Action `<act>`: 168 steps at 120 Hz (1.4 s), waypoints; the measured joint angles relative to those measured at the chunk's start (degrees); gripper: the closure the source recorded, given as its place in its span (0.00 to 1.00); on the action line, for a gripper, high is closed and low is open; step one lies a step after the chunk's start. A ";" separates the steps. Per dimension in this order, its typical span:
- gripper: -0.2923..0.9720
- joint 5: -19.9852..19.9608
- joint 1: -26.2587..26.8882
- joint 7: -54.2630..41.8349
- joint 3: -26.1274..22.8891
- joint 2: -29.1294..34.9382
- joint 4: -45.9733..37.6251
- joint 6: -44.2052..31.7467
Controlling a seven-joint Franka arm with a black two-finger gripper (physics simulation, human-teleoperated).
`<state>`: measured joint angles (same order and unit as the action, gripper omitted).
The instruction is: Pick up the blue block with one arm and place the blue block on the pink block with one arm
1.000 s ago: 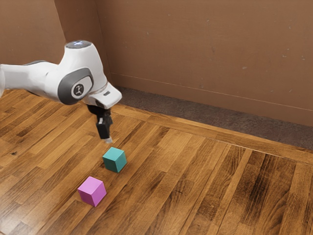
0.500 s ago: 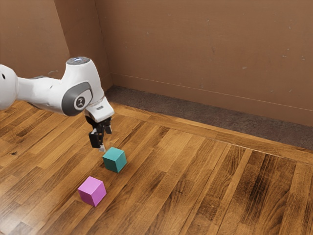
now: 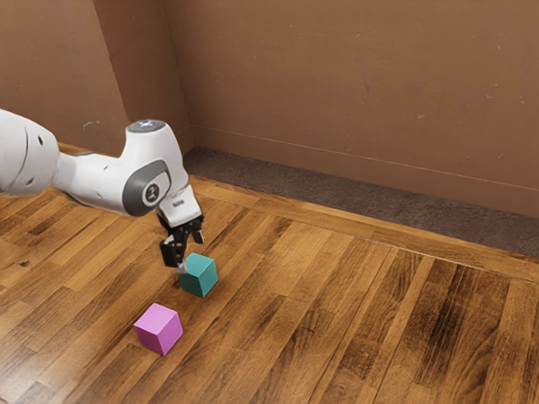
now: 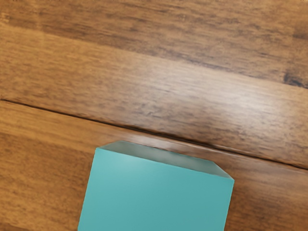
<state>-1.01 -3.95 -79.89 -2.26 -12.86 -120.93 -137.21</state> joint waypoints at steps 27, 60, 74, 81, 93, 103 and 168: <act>0.23 -0.88 0.00 -2.11 -0.52 -4.13 1.30 -1.61; 0.25 -1.03 -0.12 -3.81 -0.56 -6.90 1.04 -2.93; 0.41 -1.07 -0.49 -4.25 -0.56 -7.10 1.03 -3.31; 0.45 -1.10 -0.54 -4.40 -0.56 -7.05 1.07 -3.50; 0.47 -1.54 -0.94 -4.61 -0.56 -5.96 1.09 -3.72; 0.47 -1.99 -1.54 -4.78 -0.56 -3.09 0.61 -3.55; 0.50 -3.17 -3.02 -6.09 -0.56 28.56 -15.54 11.88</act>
<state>-4.19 -6.97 -85.98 -2.82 15.69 -136.47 -125.32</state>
